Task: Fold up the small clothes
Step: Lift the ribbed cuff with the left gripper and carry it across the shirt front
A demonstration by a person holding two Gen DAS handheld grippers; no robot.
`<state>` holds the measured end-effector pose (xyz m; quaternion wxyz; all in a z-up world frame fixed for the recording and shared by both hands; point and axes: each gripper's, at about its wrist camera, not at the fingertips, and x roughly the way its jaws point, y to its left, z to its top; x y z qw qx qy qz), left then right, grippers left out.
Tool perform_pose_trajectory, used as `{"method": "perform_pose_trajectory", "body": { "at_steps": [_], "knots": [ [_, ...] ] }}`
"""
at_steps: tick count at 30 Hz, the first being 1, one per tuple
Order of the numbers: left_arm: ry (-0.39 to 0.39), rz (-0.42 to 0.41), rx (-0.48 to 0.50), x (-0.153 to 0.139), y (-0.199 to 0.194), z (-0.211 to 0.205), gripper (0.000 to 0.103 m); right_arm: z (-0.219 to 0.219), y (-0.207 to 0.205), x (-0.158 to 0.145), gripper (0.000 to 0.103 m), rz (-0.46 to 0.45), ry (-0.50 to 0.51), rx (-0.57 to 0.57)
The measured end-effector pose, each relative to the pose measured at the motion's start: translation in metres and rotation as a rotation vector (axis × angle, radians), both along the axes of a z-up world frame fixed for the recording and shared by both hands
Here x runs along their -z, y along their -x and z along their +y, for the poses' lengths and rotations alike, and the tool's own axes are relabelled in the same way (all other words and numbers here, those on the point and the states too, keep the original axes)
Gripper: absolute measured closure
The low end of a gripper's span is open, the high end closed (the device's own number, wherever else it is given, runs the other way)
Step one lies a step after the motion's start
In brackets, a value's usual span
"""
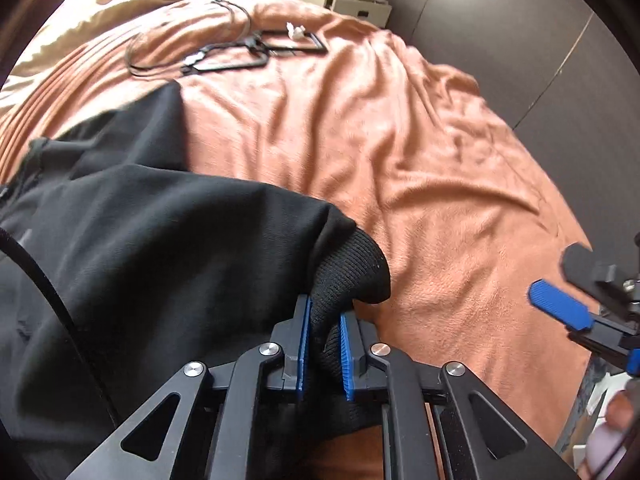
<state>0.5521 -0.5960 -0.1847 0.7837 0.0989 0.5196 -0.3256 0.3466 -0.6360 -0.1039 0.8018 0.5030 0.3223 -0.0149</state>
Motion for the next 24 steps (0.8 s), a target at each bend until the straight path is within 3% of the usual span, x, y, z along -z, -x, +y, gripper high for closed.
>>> {"method": "perform_pose_trajectory", "body": {
  "at_steps": [16, 24],
  "knots": [
    [0.059, -0.13, -0.157, -0.089, -0.026, 0.127, 0.09, 0.063, -0.076, 0.004, 0.045, -0.003, 0.031, -0.167],
    [0.06, -0.184, -0.236, -0.116, -0.035, 0.195, 0.09, 0.093, -0.117, -0.001, 0.045, -0.013, 0.139, -0.254]
  ]
}}
